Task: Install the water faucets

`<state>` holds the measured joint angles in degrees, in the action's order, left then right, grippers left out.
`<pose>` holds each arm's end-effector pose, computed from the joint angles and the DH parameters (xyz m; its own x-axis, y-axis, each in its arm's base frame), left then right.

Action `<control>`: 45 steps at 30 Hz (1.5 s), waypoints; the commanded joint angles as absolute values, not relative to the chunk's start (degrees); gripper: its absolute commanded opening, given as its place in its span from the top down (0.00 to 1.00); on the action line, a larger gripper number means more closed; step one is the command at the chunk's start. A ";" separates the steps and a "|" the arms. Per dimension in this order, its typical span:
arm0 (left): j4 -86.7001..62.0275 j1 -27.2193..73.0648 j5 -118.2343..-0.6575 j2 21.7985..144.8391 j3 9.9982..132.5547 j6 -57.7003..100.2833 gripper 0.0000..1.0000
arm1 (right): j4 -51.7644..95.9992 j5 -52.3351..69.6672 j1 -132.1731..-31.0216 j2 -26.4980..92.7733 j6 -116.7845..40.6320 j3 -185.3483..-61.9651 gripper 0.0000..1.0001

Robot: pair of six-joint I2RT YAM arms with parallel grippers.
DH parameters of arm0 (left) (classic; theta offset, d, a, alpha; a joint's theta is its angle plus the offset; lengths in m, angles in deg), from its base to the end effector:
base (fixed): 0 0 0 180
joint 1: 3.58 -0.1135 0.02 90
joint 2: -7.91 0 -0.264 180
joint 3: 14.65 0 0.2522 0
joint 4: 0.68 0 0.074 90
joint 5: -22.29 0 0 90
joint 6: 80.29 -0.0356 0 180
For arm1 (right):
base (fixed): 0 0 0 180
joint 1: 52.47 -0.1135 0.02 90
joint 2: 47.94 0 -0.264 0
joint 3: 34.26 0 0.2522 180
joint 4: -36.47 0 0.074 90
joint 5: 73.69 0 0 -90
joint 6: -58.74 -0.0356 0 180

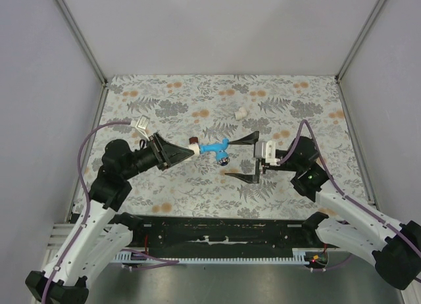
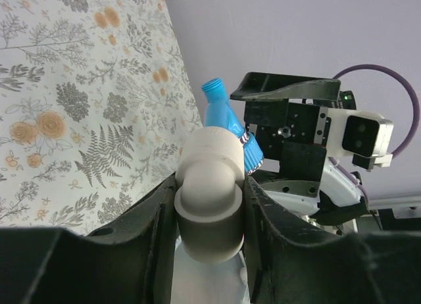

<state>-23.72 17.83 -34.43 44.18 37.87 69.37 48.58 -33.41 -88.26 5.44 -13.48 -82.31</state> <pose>0.1347 -0.0738 0.3280 -0.7568 -0.4783 -0.4456 0.3154 0.3299 -0.8898 0.1544 0.1448 0.3134 0.3943 0.0409 -0.9181 -0.9159 0.0986 -0.3890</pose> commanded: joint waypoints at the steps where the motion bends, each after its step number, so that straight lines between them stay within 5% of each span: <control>1: -17.25 17.96 -28.17 45.26 41.47 73.43 0.98 | 42.76 -29.75 -89.56 4.97 -6.83 -84.85 0.02; 18: -14.70 17.96 -22.10 50.19 43.23 76.24 0.98 | 44.07 -24.21 -92.20 3.91 -4.46 -84.76 0.03; 23: -11.54 17.96 -20.95 50.54 42.79 77.12 0.98 | 44.69 -23.95 -92.46 5.05 -5.77 -85.37 0.12; 32: -8.82 17.96 -17.88 50.71 42.35 72.13 0.98 | 41.79 -25.62 -92.46 7.08 -13.85 -88.89 0.40; 45: -7.59 17.96 -10.85 40.71 35.77 26.44 0.98 | 20.52 -28.25 -91.59 9.80 -36.77 -100.84 1.00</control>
<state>-12.42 17.46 -17.40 45.06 38.00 47.73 26.02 -27.22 -92.33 8.28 -23.32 -97.17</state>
